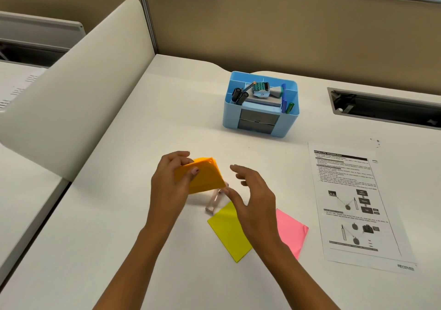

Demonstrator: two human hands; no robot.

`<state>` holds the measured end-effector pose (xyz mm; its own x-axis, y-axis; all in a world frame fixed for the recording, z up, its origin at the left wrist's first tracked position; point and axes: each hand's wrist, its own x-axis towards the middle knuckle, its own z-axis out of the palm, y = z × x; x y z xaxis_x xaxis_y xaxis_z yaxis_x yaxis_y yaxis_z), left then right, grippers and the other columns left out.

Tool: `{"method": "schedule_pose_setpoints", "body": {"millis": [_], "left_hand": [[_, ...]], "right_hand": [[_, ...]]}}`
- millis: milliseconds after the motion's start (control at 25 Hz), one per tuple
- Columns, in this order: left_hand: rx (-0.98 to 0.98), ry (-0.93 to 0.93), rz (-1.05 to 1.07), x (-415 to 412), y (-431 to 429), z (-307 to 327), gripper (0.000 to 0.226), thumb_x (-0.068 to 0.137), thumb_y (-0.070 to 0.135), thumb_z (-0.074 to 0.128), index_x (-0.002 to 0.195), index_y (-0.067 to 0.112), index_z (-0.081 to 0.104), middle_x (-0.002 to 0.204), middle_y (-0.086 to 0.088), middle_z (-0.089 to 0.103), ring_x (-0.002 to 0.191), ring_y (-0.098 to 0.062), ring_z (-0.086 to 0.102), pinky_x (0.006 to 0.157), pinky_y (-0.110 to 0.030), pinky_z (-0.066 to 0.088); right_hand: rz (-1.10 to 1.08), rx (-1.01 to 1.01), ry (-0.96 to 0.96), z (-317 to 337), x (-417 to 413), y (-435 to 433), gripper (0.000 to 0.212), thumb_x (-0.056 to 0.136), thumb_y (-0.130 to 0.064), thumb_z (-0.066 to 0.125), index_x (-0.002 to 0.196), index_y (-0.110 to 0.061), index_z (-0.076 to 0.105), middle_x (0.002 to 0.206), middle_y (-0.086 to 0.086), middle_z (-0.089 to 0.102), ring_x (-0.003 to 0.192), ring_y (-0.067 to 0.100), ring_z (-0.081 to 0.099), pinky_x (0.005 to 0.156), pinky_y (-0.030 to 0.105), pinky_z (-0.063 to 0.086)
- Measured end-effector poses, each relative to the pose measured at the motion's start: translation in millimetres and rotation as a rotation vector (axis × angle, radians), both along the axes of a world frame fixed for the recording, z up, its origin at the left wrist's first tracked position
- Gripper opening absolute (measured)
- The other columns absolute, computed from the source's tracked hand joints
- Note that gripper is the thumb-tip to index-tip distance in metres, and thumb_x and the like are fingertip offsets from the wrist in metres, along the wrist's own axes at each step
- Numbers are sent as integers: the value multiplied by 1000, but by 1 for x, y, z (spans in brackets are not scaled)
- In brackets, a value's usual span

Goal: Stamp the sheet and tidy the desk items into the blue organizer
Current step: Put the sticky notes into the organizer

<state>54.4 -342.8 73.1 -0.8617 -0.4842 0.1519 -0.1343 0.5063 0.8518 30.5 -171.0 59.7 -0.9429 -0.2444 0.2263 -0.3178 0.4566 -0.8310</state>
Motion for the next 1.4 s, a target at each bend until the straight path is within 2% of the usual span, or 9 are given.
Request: {"method": "schedule_pose_setpoints", "body": {"millis": [160,440,640,720,800,880,1040,1200,1400], "left_hand": [[117,41,-35,-12,22,7,11,87,23,62,98,24,60,117,13,56,105,-2,50,76,-7,40],[154,117,-98,-30,37,-5,20,93,23,55,113,27,56,115,15,59,107,1,55,83,-7,44],[-48,-62,-137,-55,18,-58,26,99,19,40,121,20,56,127,3,57,120,-12,50,99,-20,34],[-277,-141,-201,-63,14,-79,35,100,22,33,129,17,52,139,-2,49,132,-20,41,110,-31,26],[-522,-153,-218,-64,12,-93,44,98,27,26,136,19,45,147,-1,41,138,-21,31,115,-37,18],[-588,-152,-205,-64,13,-95,47,97,30,23,140,21,42,148,0,38,139,-20,30,116,-38,16],[-603,-145,-189,-64,13,-94,47,97,29,23,140,22,42,148,1,38,139,-19,30,117,-38,17],[-595,-129,-181,-64,14,-95,46,97,28,24,139,21,43,148,1,40,139,-18,31,116,-37,17],[-615,-126,-177,-66,13,-97,46,98,28,24,138,20,44,147,0,40,139,-19,31,116,-38,18]], "right_hand": [[-54,-35,6,6,-3,0,22,87,-17,67,108,-20,63,99,-13,62,90,-1,57,77,3,40],[-151,-98,126,20,-29,27,13,89,2,59,93,-10,63,80,2,66,69,7,62,64,9,45],[-238,-113,288,53,-89,40,15,99,-6,43,99,-2,58,83,12,66,70,13,63,65,6,44],[-260,-98,409,69,-126,39,19,100,-9,41,101,1,58,86,14,65,71,15,60,66,6,44],[-270,-68,524,83,-166,35,21,99,-10,42,100,1,60,86,15,63,72,17,58,67,14,47],[-252,-42,566,91,-206,27,21,98,-10,42,99,0,61,88,15,61,74,20,58,64,29,52],[-180,164,510,92,-269,5,20,96,-8,43,98,-2,62,93,15,63,81,13,51,69,26,47],[-78,404,306,79,-310,-16,20,96,-10,49,107,-5,65,105,13,66,95,22,57,76,23,39],[-26,575,85,65,-333,-31,23,93,-15,58,113,-7,68,112,12,66,101,23,60,86,28,48]]}}
